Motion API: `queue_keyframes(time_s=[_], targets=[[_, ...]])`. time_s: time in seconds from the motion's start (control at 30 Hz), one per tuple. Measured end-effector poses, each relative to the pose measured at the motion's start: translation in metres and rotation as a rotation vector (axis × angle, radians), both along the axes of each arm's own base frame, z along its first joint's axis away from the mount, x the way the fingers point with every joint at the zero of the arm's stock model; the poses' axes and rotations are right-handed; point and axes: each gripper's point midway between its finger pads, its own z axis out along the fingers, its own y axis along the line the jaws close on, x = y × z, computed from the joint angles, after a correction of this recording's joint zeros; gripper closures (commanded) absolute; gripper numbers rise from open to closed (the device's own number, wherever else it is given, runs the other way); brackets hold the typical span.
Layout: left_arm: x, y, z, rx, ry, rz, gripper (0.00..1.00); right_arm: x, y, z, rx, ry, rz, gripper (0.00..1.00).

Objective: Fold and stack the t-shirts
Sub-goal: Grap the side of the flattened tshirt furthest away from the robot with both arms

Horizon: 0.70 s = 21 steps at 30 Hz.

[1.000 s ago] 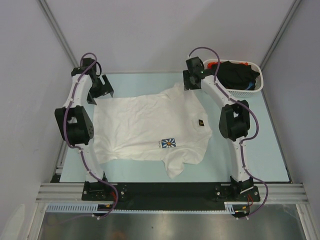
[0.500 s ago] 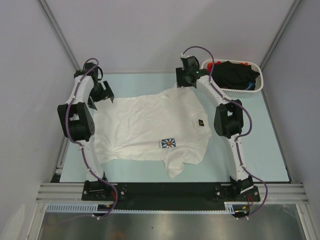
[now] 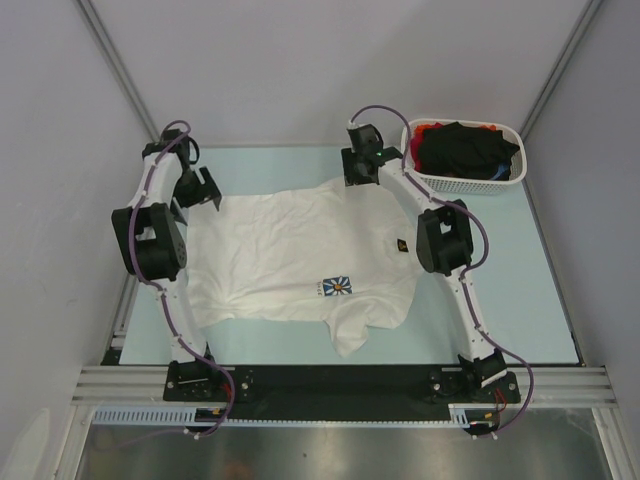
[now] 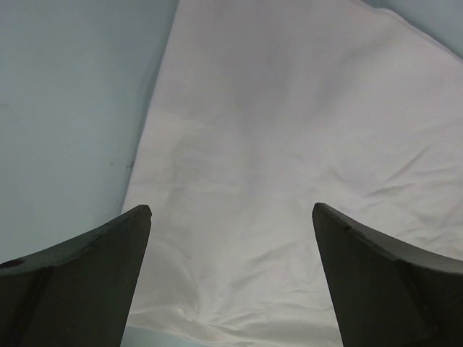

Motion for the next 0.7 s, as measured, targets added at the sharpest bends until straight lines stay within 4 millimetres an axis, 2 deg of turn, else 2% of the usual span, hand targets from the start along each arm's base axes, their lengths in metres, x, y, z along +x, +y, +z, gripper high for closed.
queue_keyframes(time_s=[0.1,0.13,0.17,0.33,0.4,0.7], targets=[[-0.002,0.006,-0.002,0.006,0.009,0.012,0.0,0.0,-0.001,-0.009,-0.025,0.003,-0.018,0.62],[-0.003,0.008,-0.003,0.009,0.013,0.016,0.0,0.0,-0.001,-0.01,-0.03,0.005,-0.023,0.7],[-0.003,0.01,-0.003,0.012,0.015,0.02,0.0,0.0,-0.002,-0.012,-0.035,0.006,-0.027,0.73],[-0.004,0.015,-0.005,0.015,0.019,0.032,0.0,0.002,-0.004,-0.008,-0.045,-0.007,-0.045,0.95],[-0.002,0.016,-0.005,0.016,0.011,0.034,0.0,0.003,-0.004,-0.006,-0.048,-0.014,-0.05,1.0],[0.007,0.024,-0.004,0.026,-0.027,0.052,0.0,0.003,-0.005,-0.005,-0.066,-0.024,-0.062,1.0]])
